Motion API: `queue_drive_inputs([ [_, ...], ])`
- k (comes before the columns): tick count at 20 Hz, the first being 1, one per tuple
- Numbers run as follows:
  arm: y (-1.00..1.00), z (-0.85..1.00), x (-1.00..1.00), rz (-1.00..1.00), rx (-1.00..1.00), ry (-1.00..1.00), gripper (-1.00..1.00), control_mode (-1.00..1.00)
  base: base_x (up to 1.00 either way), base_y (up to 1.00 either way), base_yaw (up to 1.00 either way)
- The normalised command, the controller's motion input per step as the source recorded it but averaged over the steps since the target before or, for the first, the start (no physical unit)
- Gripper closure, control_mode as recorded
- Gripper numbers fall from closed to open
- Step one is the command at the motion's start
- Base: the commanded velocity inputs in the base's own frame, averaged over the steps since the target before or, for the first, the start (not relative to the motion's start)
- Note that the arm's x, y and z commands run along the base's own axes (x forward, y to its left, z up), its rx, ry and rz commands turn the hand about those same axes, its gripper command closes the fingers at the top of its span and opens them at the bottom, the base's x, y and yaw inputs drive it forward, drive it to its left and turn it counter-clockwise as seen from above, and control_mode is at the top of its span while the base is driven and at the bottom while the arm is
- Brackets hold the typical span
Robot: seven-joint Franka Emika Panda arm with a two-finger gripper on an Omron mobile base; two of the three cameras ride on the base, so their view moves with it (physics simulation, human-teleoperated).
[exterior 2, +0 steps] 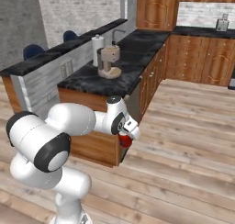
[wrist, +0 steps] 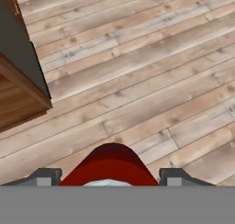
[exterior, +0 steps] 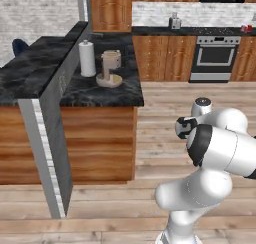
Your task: Four empty soda cans are scattered around the kitchen. Gather all the cans and cluster them next to the stove for recycling.
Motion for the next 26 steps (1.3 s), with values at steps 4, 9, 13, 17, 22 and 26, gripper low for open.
queue_drive_inputs([
  [4,0.0,0.0,0.0,0.0,0.0,0.0,1.0,1.0,0.39,-0.6,0.0],
  [9,0.0,0.0,0.0,0.0,0.0,0.0,1.0,1.0,0.43,-0.58,0.0],
  [13,0.0,0.0,0.0,0.0,0.0,0.0,1.0,1.0,0.44,-0.56,0.0],
  [17,0.0,0.0,0.0,0.0,0.0,0.0,1.0,1.0,0.45,-0.57,0.0],
  [22,0.0,0.0,0.0,0.0,0.0,0.0,1.0,1.0,0.45,-0.58,0.0],
  [26,0.0,0.0,0.0,0.0,0.0,0.0,1.0,1.0,0.45,-0.58,0.0],
])
